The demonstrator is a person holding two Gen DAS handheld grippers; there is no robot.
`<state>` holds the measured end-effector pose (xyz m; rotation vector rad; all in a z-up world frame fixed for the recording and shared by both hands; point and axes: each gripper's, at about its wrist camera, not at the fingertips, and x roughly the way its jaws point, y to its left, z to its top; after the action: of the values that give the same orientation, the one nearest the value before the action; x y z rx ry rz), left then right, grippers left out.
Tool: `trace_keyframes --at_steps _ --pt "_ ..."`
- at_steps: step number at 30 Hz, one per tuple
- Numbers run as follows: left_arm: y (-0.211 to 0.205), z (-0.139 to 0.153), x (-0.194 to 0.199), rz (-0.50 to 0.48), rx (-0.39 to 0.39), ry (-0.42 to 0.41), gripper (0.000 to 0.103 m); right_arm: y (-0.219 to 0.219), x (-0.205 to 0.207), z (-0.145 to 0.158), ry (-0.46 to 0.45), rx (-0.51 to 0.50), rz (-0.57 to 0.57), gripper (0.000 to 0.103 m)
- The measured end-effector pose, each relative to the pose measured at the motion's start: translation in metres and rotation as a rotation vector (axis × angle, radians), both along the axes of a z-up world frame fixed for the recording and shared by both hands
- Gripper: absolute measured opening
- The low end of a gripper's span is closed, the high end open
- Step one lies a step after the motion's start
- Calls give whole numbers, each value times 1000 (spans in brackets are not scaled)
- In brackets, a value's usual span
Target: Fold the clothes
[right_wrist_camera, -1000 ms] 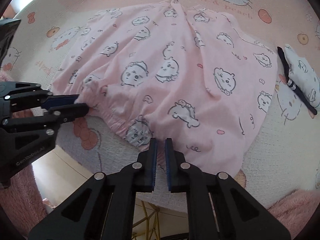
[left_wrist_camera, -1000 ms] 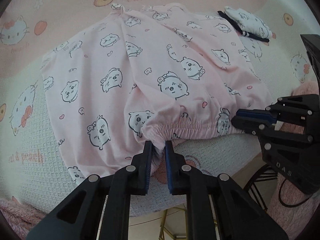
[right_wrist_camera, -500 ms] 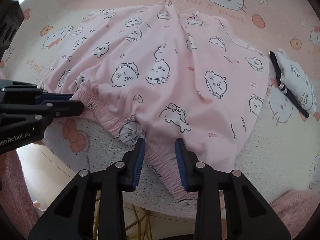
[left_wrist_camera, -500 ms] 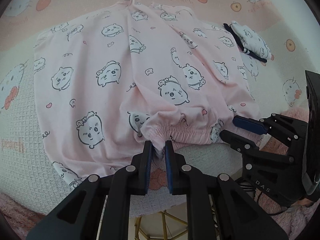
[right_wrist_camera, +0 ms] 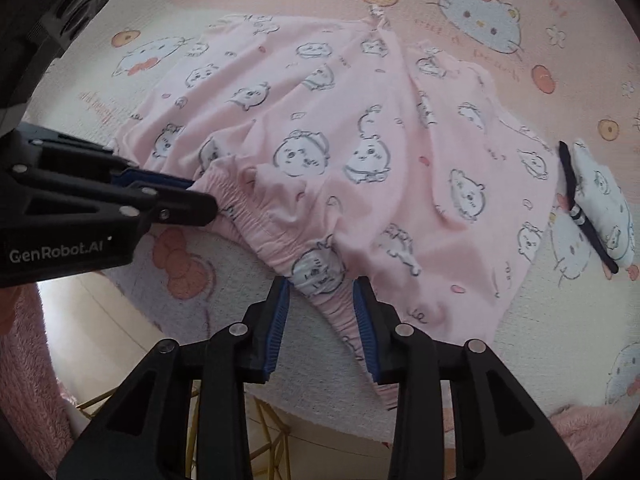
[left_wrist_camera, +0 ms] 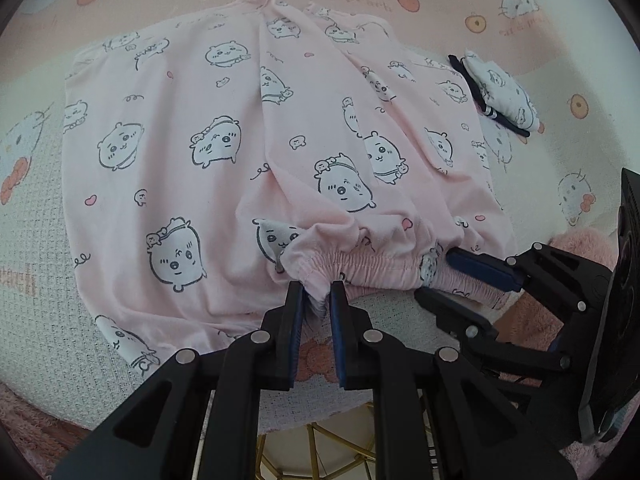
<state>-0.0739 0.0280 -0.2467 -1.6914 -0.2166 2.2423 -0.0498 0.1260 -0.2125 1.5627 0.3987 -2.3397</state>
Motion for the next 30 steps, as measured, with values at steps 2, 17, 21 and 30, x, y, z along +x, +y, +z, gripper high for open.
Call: trace_keyframes --at_steps 2,17,21,30 --pt "-2 -2 0 0 34 -21 15 7 -7 -4 -5 16 -57 34" --pt "-27 7 0 63 214 -33 21 16 -14 0 -25 -69 -72 35" --pt "-41 18 2 105 139 17 24 23 -21 -12 -67 -114 -87 36" --pt "-39 -9 -4 84 -173 37 24 42 -37 -9 -69 -156 -186 36"
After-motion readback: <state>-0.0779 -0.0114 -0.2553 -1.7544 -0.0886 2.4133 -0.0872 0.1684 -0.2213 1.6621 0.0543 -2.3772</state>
